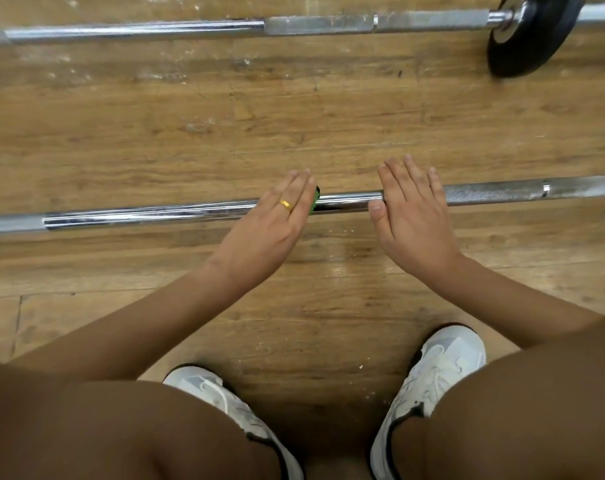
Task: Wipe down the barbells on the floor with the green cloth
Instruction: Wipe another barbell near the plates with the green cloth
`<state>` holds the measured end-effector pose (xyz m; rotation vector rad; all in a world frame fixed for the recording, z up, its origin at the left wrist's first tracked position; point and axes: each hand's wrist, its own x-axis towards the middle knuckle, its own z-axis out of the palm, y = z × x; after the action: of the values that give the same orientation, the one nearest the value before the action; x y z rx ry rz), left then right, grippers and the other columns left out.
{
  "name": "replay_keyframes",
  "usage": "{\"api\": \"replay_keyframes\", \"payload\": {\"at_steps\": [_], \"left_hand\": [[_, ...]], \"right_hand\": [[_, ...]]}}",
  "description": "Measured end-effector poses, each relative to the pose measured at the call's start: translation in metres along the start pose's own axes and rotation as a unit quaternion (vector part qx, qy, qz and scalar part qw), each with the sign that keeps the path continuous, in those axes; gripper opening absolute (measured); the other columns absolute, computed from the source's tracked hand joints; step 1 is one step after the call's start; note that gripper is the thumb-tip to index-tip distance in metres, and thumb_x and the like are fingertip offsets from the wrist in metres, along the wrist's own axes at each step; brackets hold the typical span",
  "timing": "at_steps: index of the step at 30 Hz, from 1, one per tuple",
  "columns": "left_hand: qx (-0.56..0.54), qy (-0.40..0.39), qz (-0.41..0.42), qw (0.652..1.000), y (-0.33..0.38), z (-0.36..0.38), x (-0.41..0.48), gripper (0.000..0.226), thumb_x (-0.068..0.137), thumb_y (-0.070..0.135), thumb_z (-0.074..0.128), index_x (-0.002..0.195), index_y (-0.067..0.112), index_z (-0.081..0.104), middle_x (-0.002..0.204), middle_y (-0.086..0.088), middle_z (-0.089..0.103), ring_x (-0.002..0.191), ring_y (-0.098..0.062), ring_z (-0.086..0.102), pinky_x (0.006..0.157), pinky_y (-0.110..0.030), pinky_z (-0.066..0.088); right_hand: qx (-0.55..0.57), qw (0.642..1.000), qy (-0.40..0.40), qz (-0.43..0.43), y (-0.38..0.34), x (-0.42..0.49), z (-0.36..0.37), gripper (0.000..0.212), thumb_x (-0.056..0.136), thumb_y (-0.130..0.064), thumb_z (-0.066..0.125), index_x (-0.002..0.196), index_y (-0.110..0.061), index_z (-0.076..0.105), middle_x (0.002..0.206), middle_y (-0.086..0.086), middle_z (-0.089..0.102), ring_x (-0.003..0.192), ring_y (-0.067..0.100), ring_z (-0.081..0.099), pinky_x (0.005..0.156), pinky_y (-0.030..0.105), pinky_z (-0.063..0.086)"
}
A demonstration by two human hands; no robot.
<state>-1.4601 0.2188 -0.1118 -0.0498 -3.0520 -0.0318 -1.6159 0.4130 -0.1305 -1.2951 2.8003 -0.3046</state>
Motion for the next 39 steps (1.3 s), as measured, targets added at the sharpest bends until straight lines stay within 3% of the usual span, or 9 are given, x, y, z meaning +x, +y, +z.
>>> {"api": "replay_keyframes", "payload": {"at_steps": [4,8,14,22,27,31,39], "left_hand": [[-0.04,-0.008,-0.056,0.998,-0.039,-0.002,-0.031,0.066,0.089,-0.013,0.034,0.154,-0.009,0.022,0.158,-0.031,0.029,0.145,-0.042,0.032,0.118,-0.047,0.031],[-0.031,0.007,-0.109,0.994,-0.042,-0.002,-0.032,0.076,0.079,-0.025,0.052,0.15,-0.014,0.028,0.153,-0.036,0.034,0.142,-0.049,0.036,0.116,-0.052,0.033],[-0.003,0.018,-0.051,0.999,-0.018,0.002,0.005,0.064,0.085,-0.01,0.02,0.147,-0.015,0.033,0.152,-0.034,0.036,0.143,-0.045,0.036,0.119,-0.049,0.032],[-0.048,0.01,-0.183,0.982,-0.051,0.002,-0.015,0.078,0.078,-0.023,0.052,0.151,-0.011,0.028,0.155,-0.031,0.034,0.146,-0.044,0.032,0.12,-0.05,0.03],[-0.071,0.012,-0.232,0.97,-0.05,0.006,0.001,0.074,0.086,-0.017,0.05,0.155,-0.006,0.025,0.16,-0.023,0.029,0.15,-0.037,0.023,0.123,-0.043,0.023],[-0.08,0.016,-0.219,0.972,-0.063,0.006,0.004,0.071,0.091,-0.012,0.048,0.156,-0.005,0.021,0.162,-0.022,0.027,0.152,-0.034,0.021,0.125,-0.039,0.018],[-0.076,0.027,-0.268,0.96,-0.088,0.007,-0.018,0.076,0.085,-0.015,0.053,0.155,-0.005,0.025,0.16,-0.022,0.031,0.15,-0.036,0.024,0.122,-0.041,0.022]], "right_hand": [[-0.001,1.0,-0.03,0.0,0.002,0.009,-0.005,0.056,0.106,-0.037,0.028,0.152,-0.006,0.035,0.161,0.01,0.031,0.153,0.027,0.015,0.124,0.045,0.003],[-0.002,0.999,-0.036,0.013,0.0,0.016,-0.006,0.06,0.104,-0.038,0.025,0.153,-0.004,0.034,0.162,0.012,0.029,0.153,0.027,0.015,0.124,0.046,0.003],[0.003,0.998,-0.054,0.016,0.002,0.03,-0.008,0.063,0.102,-0.039,0.022,0.152,-0.004,0.035,0.161,0.013,0.031,0.152,0.028,0.018,0.123,0.045,0.003],[-0.002,0.995,-0.102,0.016,0.006,0.053,-0.016,0.057,0.107,-0.036,0.023,0.152,-0.004,0.034,0.162,0.013,0.028,0.152,0.027,0.018,0.123,0.044,0.006],[-0.015,0.986,-0.164,0.021,0.008,0.076,-0.024,0.054,0.106,-0.035,0.026,0.15,-0.004,0.036,0.159,0.013,0.032,0.149,0.028,0.021,0.121,0.043,0.015],[-0.027,0.98,-0.197,0.023,0.007,0.087,-0.033,0.056,0.107,-0.036,0.027,0.152,-0.004,0.033,0.16,0.015,0.032,0.15,0.028,0.022,0.119,0.039,0.017],[-0.03,0.972,-0.23,0.025,0.008,0.098,-0.038,0.058,0.107,-0.037,0.03,0.152,-0.001,0.033,0.16,0.017,0.032,0.149,0.029,0.026,0.116,0.038,0.021]]}}
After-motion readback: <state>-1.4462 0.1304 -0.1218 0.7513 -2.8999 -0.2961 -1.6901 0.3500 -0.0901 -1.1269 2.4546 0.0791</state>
